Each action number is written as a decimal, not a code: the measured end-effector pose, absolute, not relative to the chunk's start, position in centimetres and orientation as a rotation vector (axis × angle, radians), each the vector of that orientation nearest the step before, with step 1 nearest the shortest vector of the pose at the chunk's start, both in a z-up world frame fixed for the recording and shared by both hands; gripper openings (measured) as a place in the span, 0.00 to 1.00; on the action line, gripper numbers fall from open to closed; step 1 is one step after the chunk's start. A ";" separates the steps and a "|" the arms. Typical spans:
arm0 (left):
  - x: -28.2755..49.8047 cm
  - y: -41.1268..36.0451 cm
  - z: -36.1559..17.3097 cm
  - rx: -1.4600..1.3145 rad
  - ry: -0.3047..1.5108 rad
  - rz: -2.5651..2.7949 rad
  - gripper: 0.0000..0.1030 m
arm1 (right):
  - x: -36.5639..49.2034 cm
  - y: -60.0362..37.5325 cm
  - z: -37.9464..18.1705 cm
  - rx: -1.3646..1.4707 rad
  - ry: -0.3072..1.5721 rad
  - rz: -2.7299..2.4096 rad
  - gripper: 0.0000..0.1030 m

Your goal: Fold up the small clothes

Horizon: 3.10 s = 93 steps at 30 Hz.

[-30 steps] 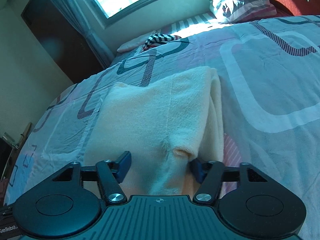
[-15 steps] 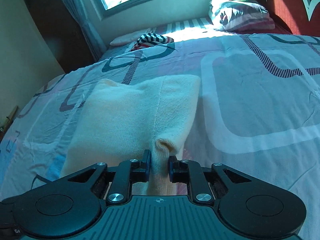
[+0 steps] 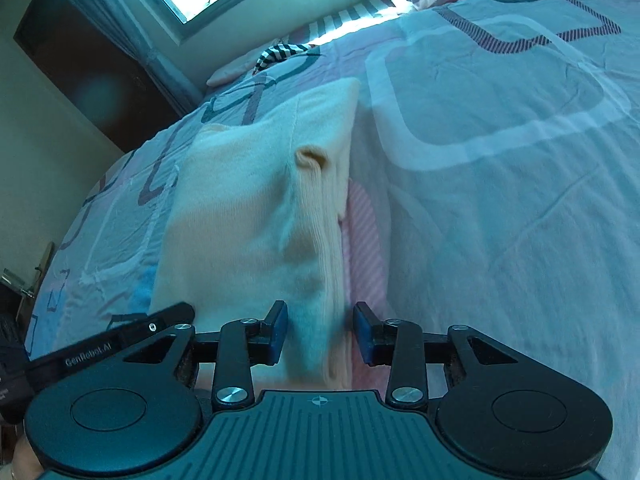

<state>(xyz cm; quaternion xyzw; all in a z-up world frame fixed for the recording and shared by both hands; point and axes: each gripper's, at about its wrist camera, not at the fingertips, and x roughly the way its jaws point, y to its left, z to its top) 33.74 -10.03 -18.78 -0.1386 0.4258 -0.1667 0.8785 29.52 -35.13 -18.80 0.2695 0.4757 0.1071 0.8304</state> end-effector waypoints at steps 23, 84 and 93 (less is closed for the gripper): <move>45.0 -11.8 -15.2 -0.353 0.849 -0.277 0.66 | 39.6 -34.4 -15.7 0.387 0.802 0.112 0.69; 41.0 -12.3 -15.8 -0.239 0.886 -0.233 0.64 | 37.4 -31.7 -16.9 0.251 0.833 0.163 0.41; 36.6 -11.3 -17.8 -0.224 0.943 -0.252 0.66 | 32.5 -31.7 -16.7 0.265 0.854 0.191 0.41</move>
